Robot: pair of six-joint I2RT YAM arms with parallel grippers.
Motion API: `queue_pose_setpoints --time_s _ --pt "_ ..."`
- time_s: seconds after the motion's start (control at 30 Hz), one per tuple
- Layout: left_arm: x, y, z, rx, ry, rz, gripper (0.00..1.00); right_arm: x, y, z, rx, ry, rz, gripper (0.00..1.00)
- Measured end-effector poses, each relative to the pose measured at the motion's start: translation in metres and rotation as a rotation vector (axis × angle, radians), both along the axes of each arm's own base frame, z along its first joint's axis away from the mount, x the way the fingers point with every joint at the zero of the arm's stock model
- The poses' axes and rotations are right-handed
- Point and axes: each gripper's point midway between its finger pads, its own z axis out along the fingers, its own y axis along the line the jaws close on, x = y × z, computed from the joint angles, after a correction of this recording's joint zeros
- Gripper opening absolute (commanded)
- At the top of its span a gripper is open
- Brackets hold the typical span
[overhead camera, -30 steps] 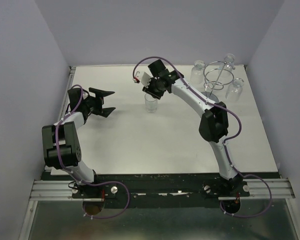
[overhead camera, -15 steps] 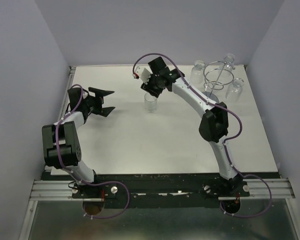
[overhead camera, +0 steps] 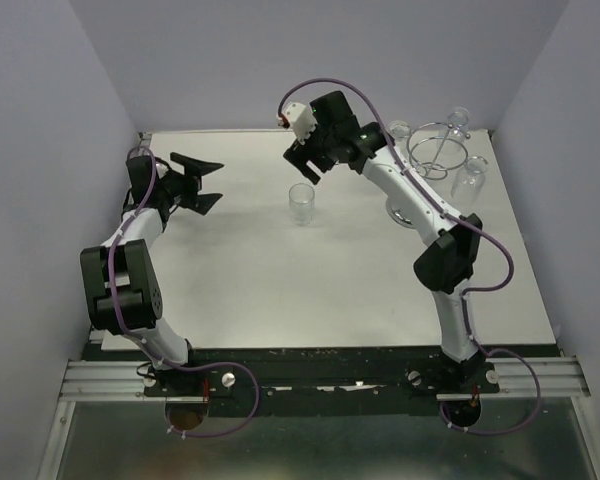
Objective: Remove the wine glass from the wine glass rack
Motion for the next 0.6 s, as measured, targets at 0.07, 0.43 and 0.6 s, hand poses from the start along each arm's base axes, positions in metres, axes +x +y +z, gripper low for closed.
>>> queue_pose_setpoints --time_s 0.07,0.43,0.6 --pt "0.008 0.002 0.014 0.036 -0.048 -0.013 0.99 -0.003 -0.007 0.026 0.044 -0.026 -0.033 0.9" --pt "0.037 -0.003 0.095 0.283 -0.358 -0.124 0.99 -0.066 -0.122 0.165 0.271 -0.182 -0.2 0.91" --pt "0.044 -0.047 0.129 0.488 -0.562 -0.284 0.99 -0.093 -0.19 0.182 0.312 -0.215 -0.305 0.92"
